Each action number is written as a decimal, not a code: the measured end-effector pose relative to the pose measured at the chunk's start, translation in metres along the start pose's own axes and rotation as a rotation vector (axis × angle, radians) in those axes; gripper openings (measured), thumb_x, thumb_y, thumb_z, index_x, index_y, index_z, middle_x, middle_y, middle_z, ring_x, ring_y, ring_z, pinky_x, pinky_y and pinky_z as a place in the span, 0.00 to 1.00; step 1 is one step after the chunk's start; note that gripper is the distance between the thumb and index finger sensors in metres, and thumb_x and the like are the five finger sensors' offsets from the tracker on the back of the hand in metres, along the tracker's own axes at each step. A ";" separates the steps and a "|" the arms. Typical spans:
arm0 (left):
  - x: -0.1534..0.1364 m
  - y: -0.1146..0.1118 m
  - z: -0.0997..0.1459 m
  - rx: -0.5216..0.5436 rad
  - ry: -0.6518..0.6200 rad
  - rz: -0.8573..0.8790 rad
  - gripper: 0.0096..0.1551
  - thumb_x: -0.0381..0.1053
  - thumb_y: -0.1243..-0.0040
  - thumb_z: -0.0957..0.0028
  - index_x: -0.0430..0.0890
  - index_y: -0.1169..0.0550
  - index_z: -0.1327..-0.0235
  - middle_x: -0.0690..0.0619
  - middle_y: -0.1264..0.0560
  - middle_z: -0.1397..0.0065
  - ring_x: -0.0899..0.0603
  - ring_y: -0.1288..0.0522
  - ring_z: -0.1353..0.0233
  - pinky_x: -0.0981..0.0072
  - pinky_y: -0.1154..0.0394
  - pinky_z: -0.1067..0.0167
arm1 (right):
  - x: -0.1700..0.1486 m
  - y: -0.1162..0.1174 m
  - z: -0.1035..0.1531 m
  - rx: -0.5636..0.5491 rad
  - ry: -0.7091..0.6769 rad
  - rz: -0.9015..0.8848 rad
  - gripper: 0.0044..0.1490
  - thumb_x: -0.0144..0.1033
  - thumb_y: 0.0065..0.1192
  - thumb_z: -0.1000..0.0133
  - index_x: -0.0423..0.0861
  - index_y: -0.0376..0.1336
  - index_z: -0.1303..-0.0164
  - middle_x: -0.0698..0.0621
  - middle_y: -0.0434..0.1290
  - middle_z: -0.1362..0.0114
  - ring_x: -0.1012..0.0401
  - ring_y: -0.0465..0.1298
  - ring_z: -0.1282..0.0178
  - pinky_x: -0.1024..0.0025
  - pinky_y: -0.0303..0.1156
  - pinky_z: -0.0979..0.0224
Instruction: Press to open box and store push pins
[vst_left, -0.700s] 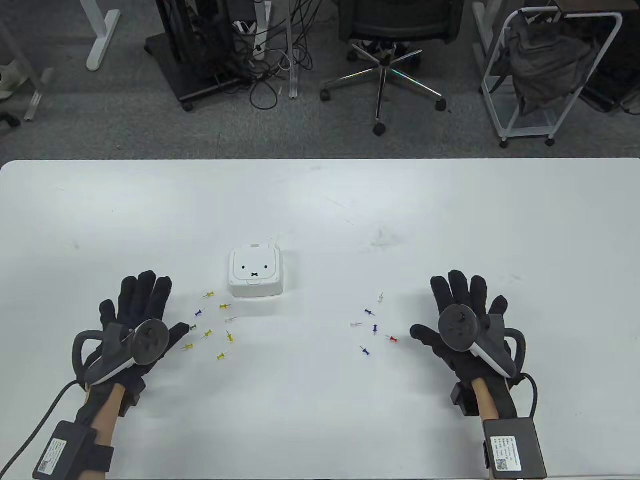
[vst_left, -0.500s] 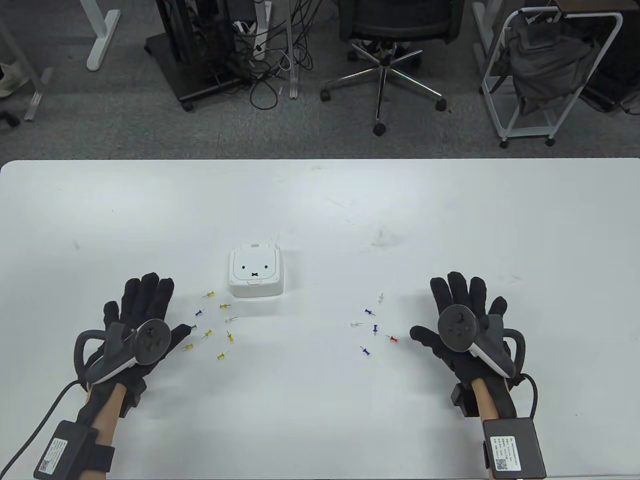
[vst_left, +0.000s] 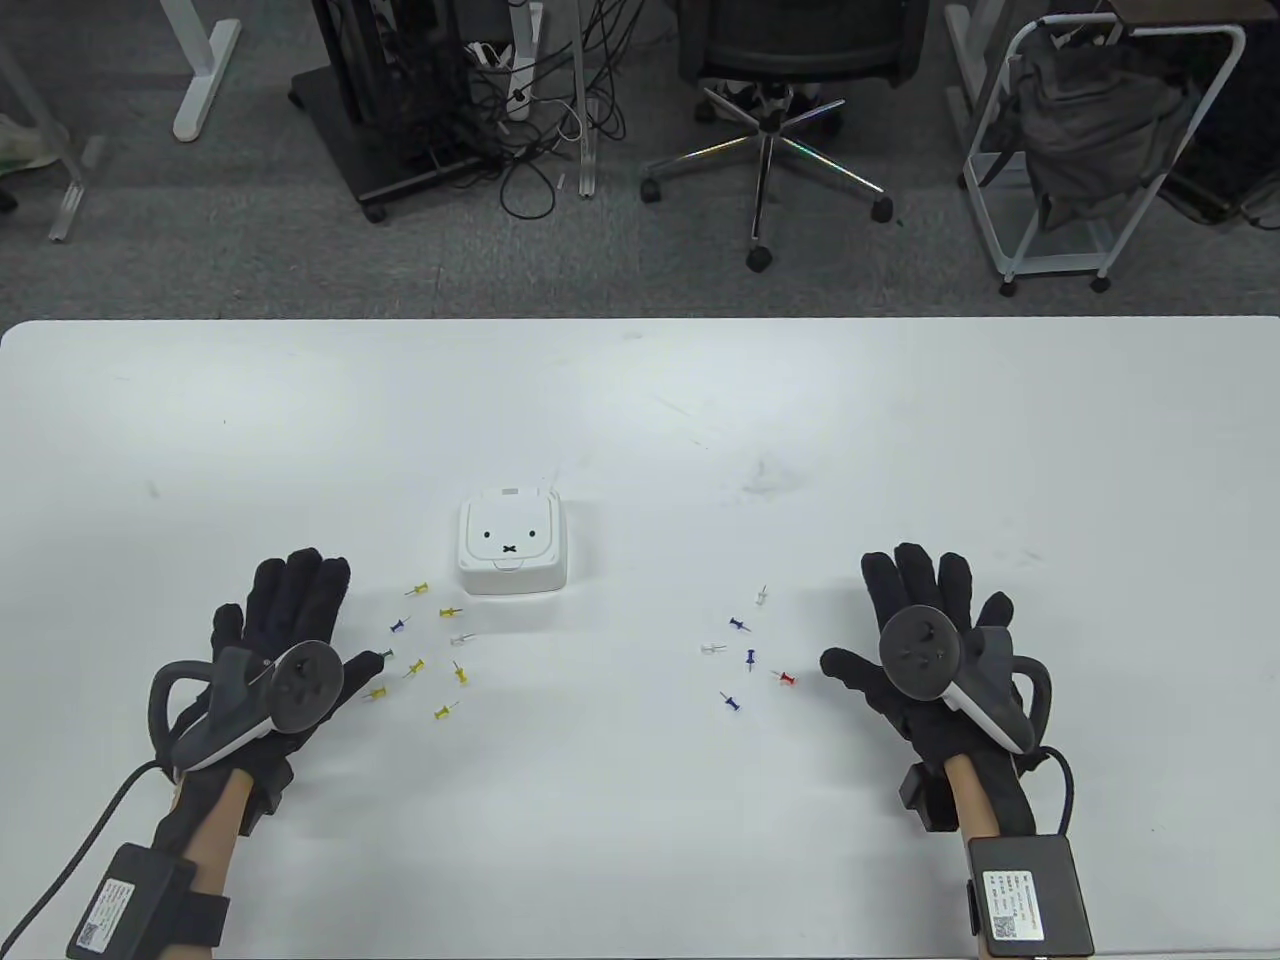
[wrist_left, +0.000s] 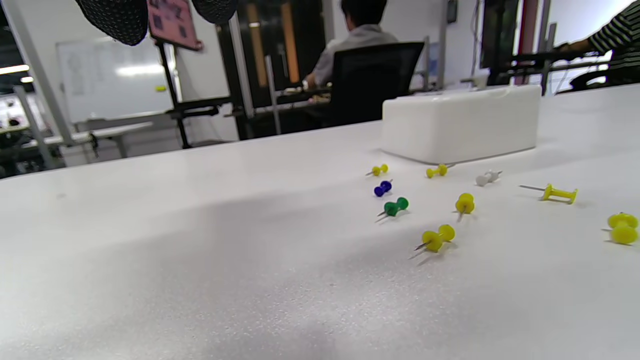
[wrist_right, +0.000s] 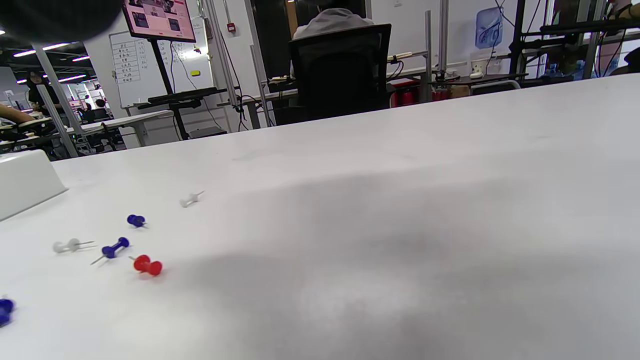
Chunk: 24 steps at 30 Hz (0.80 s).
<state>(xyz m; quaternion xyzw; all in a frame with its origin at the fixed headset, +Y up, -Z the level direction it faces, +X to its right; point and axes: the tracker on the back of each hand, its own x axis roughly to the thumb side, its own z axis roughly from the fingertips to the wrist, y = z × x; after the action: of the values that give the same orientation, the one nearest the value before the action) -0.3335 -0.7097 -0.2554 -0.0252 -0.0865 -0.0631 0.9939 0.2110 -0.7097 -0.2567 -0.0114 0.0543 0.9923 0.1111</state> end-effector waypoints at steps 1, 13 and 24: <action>0.001 0.000 0.000 -0.002 -0.002 0.005 0.52 0.75 0.71 0.41 0.51 0.65 0.13 0.43 0.61 0.07 0.32 0.54 0.09 0.27 0.44 0.21 | 0.000 0.000 0.000 0.006 0.002 -0.002 0.61 0.71 0.48 0.53 0.57 0.31 0.18 0.45 0.33 0.07 0.37 0.33 0.10 0.23 0.31 0.22; 0.032 0.016 -0.064 -0.018 -0.070 0.085 0.64 0.80 0.58 0.49 0.46 0.59 0.10 0.45 0.55 0.06 0.36 0.47 0.08 0.30 0.39 0.20 | -0.003 0.003 -0.002 0.012 0.018 -0.007 0.62 0.71 0.49 0.54 0.58 0.30 0.18 0.45 0.34 0.07 0.37 0.34 0.10 0.23 0.32 0.22; 0.061 -0.004 -0.139 -0.129 -0.101 0.096 0.70 0.81 0.49 0.57 0.47 0.60 0.12 0.48 0.55 0.07 0.39 0.48 0.08 0.33 0.39 0.18 | -0.006 0.002 -0.002 0.005 0.010 -0.030 0.62 0.71 0.50 0.55 0.58 0.30 0.18 0.45 0.34 0.07 0.37 0.35 0.10 0.23 0.33 0.22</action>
<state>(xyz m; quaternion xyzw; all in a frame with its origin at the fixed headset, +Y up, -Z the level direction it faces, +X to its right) -0.2509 -0.7299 -0.3810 -0.0965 -0.1310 -0.0197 0.9865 0.2167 -0.7132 -0.2583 -0.0167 0.0569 0.9903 0.1259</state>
